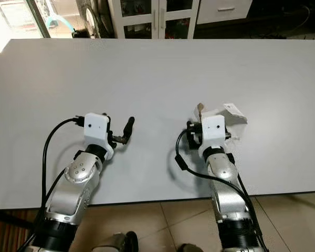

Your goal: Picking trash to rubbish bin

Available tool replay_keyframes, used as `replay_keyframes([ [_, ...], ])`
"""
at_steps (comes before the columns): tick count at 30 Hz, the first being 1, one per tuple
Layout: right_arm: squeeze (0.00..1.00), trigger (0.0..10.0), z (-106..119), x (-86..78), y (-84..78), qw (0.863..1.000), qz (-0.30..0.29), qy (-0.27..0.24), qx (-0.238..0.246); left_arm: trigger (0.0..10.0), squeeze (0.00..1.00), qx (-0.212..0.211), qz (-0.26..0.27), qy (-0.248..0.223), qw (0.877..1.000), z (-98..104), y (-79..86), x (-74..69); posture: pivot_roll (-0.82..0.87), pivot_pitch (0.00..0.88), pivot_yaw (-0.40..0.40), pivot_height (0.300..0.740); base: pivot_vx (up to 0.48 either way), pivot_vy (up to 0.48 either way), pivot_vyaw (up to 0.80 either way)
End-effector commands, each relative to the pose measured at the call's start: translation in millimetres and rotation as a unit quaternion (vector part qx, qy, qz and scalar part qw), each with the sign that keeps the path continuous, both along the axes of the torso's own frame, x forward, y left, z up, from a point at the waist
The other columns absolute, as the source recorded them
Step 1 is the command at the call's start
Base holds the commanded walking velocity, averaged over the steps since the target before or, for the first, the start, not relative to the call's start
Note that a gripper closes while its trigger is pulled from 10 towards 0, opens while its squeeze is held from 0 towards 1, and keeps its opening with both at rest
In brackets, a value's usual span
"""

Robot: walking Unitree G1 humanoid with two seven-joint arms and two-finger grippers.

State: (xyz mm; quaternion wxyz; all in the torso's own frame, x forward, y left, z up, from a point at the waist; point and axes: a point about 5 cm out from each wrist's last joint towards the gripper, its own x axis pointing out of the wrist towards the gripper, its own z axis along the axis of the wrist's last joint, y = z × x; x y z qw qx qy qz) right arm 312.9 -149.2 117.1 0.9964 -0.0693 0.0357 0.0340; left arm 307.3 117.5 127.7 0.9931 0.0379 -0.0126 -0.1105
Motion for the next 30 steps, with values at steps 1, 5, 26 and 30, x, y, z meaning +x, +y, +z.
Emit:
replay_keyframes([
  [1,0.0,10.0,-1,3.1,-3.6,1.0,-0.002,0.002,0.012,10.0,0.0,-0.001,-0.005,-0.004,1.0,2,-0.8,-1.9,0.02,0.137,0.022,0.74,0.0,0.0,0.0],
  [5,0.0,10.0,-2,13.0,-1.1,1.0,0.012,0.008,0.01,10.0,0.0,-0.001,-0.006,-0.004,1.0,2,-1.7,-2.4,0.03,0.141,0.026,0.74,0.0,0.0,0.0],
  [26,0.0,0.0,-4,39.7,8.8,0.999,0.032,0.008,0.032,10.0,0.0,-0.002,-0.003,-0.005,1.0,3,-0.7,-0.7,0.03,0.132,0.022,0.74,0.0,0.0,0.0],
  [30,0.0,0.0,-4,40.3,7.8,0.999,0.03,0.008,0.032,10.0,0.0,-0.002,-0.003,-0.005,1.0,3,-1.0,-0.2,0.03,0.13,0.023,0.74,0.0,0.0,0.0],
])
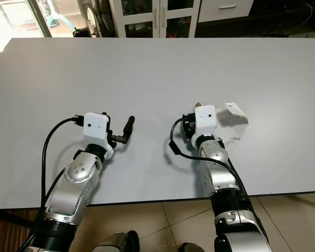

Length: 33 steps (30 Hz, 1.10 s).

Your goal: Picking trash to rubbish bin

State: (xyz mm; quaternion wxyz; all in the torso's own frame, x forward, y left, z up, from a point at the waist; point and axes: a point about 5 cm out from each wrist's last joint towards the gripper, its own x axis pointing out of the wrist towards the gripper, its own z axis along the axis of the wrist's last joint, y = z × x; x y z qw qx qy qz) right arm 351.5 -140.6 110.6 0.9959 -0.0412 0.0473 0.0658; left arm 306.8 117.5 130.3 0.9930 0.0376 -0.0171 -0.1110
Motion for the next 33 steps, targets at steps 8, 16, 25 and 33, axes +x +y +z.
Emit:
replay_keyframes([
  [8,0.0,0.0,1,3.3,-2.8,1.0,-0.004,-0.008,0.004,10.0,0.0,-0.002,-0.003,-0.003,1.0,2,-2.3,1.4,0.03,0.127,0.023,0.74,0.0,0.0,0.0],
  [16,0.0,0.0,0,3.4,-1.7,1.0,-0.004,-0.009,0.005,10.0,0.0,-0.001,-0.002,-0.002,1.0,1,-0.9,0.6,0.03,0.127,0.024,0.74,0.0,0.0,0.0],
  [25,0.0,0.0,2,3.3,-10.1,1.0,-0.015,-0.018,0.002,10.0,0.0,-0.019,-0.029,0.0,0.999,3,-0.9,-1.1,0.03,0.124,0.024,0.74,0.0,0.0,0.0],
  [33,0.0,0.0,0,-0.3,-19.3,1.0,-0.021,-0.018,-0.001,10.0,0.0,-0.036,-0.072,0.004,0.997,3,1.7,-7.4,0.03,0.115,0.022,0.74,0.0,0.0,0.0],
])
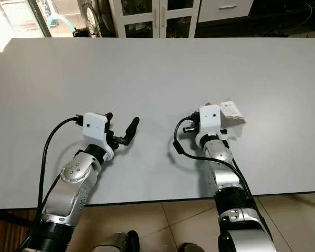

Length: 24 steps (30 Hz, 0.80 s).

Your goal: Picking trash to rubbish bin

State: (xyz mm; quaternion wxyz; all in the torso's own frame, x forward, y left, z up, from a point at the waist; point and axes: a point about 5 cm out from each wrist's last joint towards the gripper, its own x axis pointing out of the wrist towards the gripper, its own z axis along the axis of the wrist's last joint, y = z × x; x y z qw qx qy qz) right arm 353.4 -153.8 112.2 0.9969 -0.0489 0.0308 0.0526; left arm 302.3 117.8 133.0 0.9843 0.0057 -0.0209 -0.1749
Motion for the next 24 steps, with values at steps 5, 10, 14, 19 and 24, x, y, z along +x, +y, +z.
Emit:
replay_keyframes([
  [5,0.0,0.0,-2,-4.5,-14.4,1.0,-0.012,0.0,0.003,10.0,0.0,-0.016,-0.044,0.002,0.999,2,0.2,-6.8,0.02,0.11,0.021,0.74,0.0,0.0,0.0],
  [10,0.0,0.0,2,-6.2,-19.1,1.0,-0.008,-0.006,0.002,10.0,0.0,-0.011,-0.059,0.004,0.998,1,-1.1,-8.9,0.02,0.107,0.023,0.74,0.0,0.0,0.0],
  [14,0.0,0.0,16,-9.5,-26.7,0.999,-0.014,-0.034,-0.011,10.0,0.0,-0.012,-0.064,0.004,0.998,3,0.5,-9.2,0.02,0.106,0.022,0.74,0.0,0.0,0.0],
  [19,0.0,0.0,30,-17.8,-33.7,0.997,-0.021,-0.063,-0.028,10.0,0.0,-0.015,-0.068,0.003,0.998,5,2.4,-10.7,0.01,0.105,0.021,0.74,0.0,0.0,0.0],
  [24,0.0,0.0,49,-35.1,-44.5,0.993,-0.04,-0.101,-0.044,10.0,0.0,-0.019,-0.076,0.006,0.997,6,3.0,-13.5,-0.01,0.106,0.023,0.74,0.0,0.0,0.0],
])
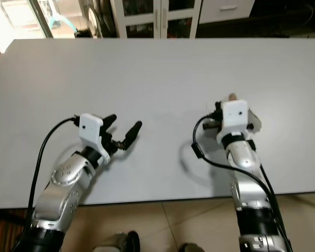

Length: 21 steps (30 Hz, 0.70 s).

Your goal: Picking trash to rubbish bin

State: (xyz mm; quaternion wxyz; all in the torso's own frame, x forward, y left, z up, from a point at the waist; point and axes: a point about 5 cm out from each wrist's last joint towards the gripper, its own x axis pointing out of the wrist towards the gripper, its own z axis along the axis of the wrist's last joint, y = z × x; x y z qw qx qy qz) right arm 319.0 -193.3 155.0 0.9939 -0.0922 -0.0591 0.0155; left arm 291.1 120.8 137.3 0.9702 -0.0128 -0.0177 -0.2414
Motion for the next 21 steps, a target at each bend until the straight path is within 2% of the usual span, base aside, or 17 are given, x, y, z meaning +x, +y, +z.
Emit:
replay_keyframes([
  [1,0.0,0.0,12,-5.8,-9.1,1.0,-0.02,-0.017,-0.004,10.0,0.0,-0.004,-0.011,0.001,1.0,2,-0.2,-3.0,-0.02,0.106,0.025,0.74,0.0,0.0,0.0],
  [6,0.0,0.0,30,-19.1,-14.8,0.998,-0.039,-0.043,-0.01,10.0,0.0,-0.005,-0.018,0.003,1.0,5,-1.2,-2.7,-0.03,0.107,0.029,0.74,0.0,0.0,0.0],
  [12,0.0,0.0,48,-32.7,-11.6,0.997,-0.048,-0.064,-0.019,10.0,0.0,-0.017,-0.006,0.003,1.0,13,-2.0,1.2,-0.03,0.107,0.029,0.74,0.0,0.0,0.0],
  [18,0.0,0.0,52,-40.4,-9.6,0.996,-0.055,-0.068,-0.009,10.0,0.0,-0.028,0.013,0.003,1.0,16,-3.7,5.2,-0.07,0.102,0.034,0.74,0.0,0.0,0.0],
  [20,0.0,0.9,51,-44.5,-6.4,0.996,-0.056,-0.062,-0.001,10.0,0.0,-0.037,0.019,0.005,0.999,18,-4.9,6.1,-0.07,0.101,0.033,0.74,0.0,0.0,0.0],
  [21,0.0,0.9,51,-44.5,-6.4,0.996,-0.056,-0.062,-0.001,10.0,0.0,-0.037,0.019,0.005,0.999,18,-4.9,6.1,-0.07,0.101,0.033,0.74,0.0,0.0,0.0],
])
